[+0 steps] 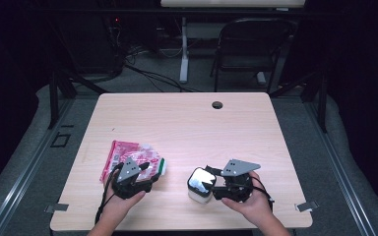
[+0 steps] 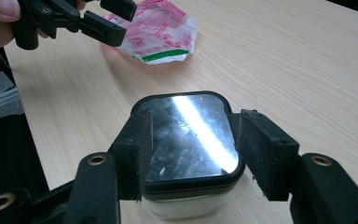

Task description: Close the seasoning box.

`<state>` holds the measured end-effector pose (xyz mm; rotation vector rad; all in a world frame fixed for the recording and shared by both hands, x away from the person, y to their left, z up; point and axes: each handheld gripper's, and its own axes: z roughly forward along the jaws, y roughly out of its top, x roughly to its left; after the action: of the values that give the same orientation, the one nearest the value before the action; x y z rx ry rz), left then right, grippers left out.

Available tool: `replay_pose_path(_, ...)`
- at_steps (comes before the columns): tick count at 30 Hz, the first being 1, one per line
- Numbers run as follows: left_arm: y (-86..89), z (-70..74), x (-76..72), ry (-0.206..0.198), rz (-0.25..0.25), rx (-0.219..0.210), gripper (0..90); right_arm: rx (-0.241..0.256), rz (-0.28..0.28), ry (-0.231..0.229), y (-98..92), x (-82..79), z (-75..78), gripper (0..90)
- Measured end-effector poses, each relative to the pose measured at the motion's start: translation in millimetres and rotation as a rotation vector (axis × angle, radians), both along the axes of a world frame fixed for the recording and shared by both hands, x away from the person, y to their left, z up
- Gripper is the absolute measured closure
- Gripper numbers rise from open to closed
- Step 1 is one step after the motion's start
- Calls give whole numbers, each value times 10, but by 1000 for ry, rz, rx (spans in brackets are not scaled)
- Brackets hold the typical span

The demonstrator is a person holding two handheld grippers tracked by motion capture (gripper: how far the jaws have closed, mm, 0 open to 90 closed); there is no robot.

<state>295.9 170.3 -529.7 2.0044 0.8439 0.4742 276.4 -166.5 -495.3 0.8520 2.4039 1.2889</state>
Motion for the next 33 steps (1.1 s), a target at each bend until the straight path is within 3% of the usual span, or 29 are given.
replay_pose_path(8, 24, 4, 9, -1, 5, -6, 441, 22, -42, 5, -121, 33, 5, 455)
replay_pose_path(15, 42, 6, 15, -2, 11, -10, 441, 60, -122, 26, -294, 83, -20, 455)
replay_pose_path(21, 52, 2, 20, 2, 16, -10, 441, 99, -184, 54, -428, 99, -103, 455)
replay_pose_path(33, 76, -3, 31, 5, 29, -7, 441, 115, -279, 89, -647, 113, -298, 455)
